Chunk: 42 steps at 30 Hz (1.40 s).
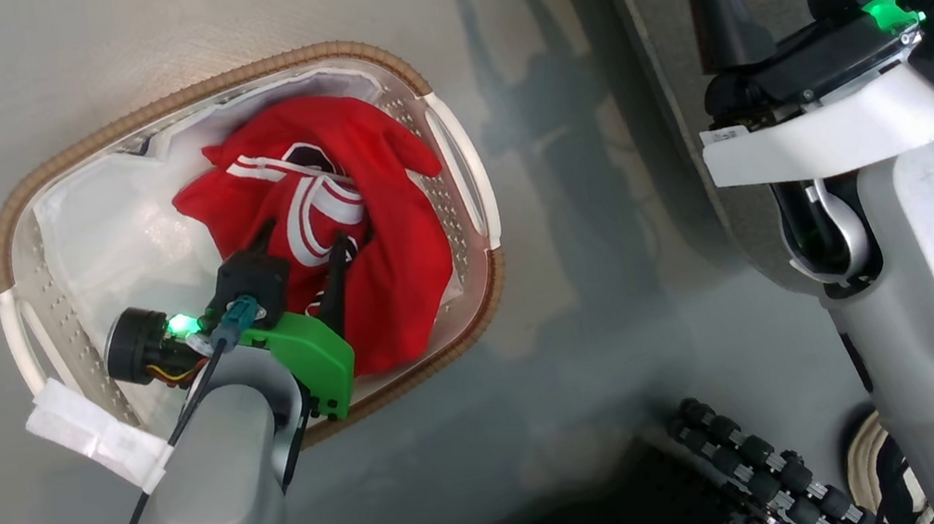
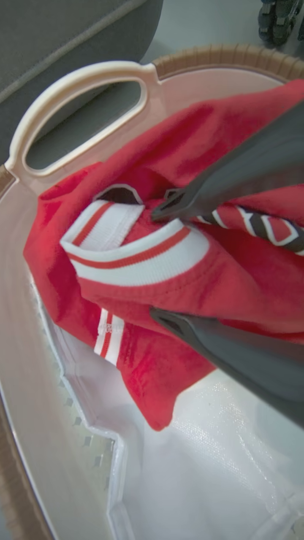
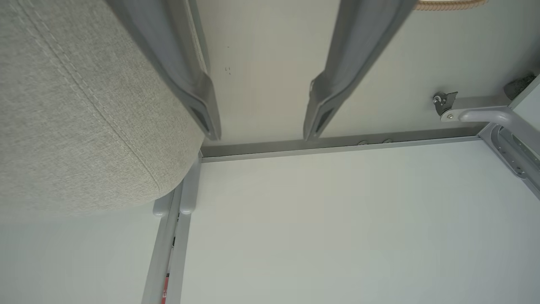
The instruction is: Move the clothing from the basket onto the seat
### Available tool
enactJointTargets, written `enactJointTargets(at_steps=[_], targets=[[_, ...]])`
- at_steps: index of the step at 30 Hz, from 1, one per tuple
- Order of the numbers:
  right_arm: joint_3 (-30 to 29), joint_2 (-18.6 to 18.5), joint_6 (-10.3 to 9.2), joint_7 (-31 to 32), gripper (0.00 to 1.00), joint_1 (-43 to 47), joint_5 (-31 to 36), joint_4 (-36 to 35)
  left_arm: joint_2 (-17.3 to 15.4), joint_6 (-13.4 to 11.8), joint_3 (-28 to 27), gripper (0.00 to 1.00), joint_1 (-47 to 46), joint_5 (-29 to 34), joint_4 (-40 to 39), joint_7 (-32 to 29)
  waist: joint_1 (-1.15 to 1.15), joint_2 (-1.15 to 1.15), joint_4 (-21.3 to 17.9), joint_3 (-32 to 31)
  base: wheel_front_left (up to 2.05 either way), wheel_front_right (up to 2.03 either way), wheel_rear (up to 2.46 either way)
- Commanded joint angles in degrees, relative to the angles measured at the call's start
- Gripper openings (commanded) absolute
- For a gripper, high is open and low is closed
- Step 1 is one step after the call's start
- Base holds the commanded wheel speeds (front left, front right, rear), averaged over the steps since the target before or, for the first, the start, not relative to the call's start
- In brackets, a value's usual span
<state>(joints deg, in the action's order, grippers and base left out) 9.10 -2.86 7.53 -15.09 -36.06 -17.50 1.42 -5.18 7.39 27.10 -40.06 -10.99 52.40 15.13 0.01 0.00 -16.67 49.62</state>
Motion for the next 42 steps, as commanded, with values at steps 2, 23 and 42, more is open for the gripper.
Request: enactJointTargets(at_steps=[2, 23, 42], targets=[[-0.07, -0.13, -0.08, -0.10, 1.00, -1.24, 0.20, -0.51, -0.67, 0.12, 0.95, 1.00, -1.93, -0.13, 1.39, 0.02, -0.01, 0.00, -0.03, 1.32, 0.00, 0.00, 0.00], [0.62, -0.12, -0.08, -0.10, 1.00, -3.83, -2.27, -1.99, -1.89, 0.12, 6.61, 1.00, -10.43, -1.20, 10.18, 0.00, -0.01, 0.00, -1.97, 6.69, 0.00, 0.00, 0.00], [1.07, -0.12, -0.08, -0.10, 1.00, -2.32, -3.21, -2.06, -0.03, 0.13, 12.67, 1.00, -15.02, -4.07, 19.24, -0.13, -0.01, 0.00, -2.81, 7.30, 0.00, 0.00, 0.00]])
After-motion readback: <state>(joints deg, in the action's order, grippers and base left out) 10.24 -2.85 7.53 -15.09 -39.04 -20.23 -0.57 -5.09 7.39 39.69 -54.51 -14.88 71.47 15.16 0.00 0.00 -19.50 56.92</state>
